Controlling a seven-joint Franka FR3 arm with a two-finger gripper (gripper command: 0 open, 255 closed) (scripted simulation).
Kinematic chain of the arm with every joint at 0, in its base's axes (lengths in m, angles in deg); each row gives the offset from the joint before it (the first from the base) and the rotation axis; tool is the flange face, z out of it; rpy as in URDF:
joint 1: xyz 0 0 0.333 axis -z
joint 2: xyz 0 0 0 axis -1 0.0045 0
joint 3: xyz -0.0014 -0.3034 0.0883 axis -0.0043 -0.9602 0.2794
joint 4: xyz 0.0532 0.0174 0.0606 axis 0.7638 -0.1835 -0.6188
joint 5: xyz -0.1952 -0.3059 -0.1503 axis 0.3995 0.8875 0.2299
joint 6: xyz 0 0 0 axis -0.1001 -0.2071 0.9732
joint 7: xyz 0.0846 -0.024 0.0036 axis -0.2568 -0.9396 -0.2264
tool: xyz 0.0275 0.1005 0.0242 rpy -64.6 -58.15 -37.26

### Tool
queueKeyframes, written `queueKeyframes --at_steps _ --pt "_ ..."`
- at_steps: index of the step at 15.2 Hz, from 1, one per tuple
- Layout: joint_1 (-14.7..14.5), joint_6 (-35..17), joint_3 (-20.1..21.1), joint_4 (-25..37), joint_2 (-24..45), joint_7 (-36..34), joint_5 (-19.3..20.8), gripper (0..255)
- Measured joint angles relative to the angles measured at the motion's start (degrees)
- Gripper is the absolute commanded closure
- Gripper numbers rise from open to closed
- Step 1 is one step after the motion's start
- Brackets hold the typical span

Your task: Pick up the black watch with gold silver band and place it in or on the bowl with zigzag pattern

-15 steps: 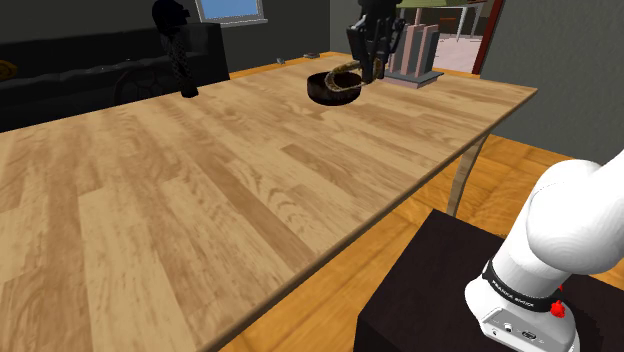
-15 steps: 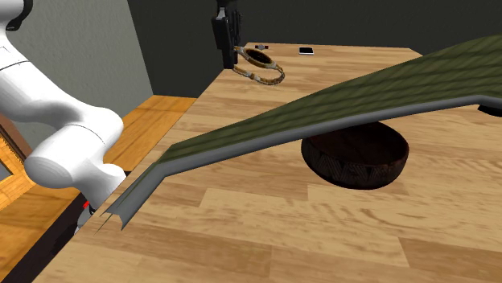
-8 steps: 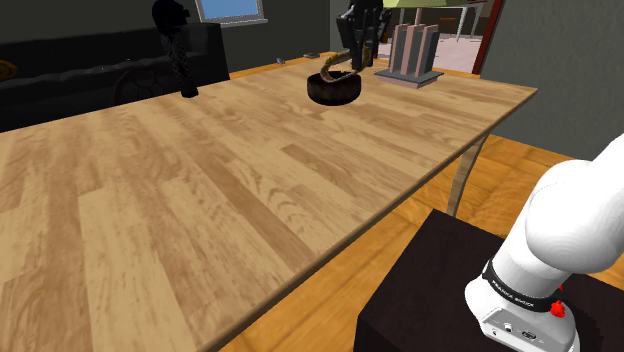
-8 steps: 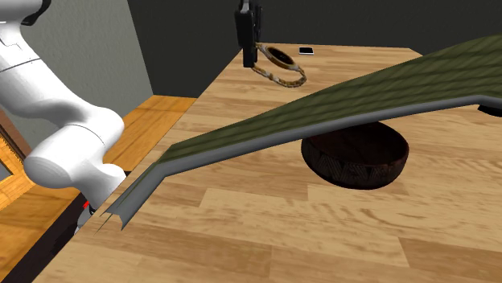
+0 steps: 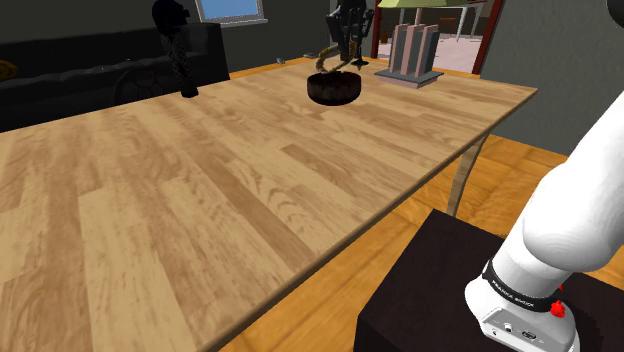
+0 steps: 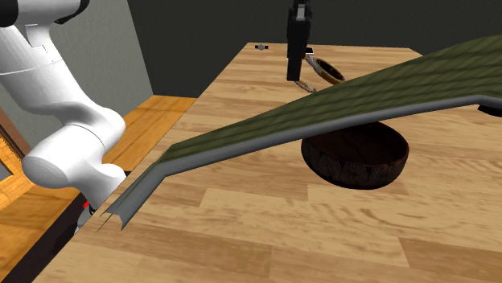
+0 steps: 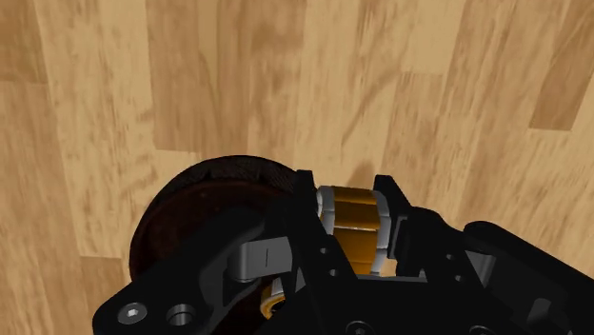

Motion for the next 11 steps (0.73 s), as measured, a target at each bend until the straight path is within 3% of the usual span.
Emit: queueKeyframes --at_steps 6,8,11 --pt "2.6 3.8 -2.5 18.2 14.3 5.0 -0.3 255" --pt "3.5 6.9 -3.0 28.0 21.1 6.2 -0.7 255" --pt "3.9 4.6 -3.2 25.6 21.0 6.9 -0.7 255"
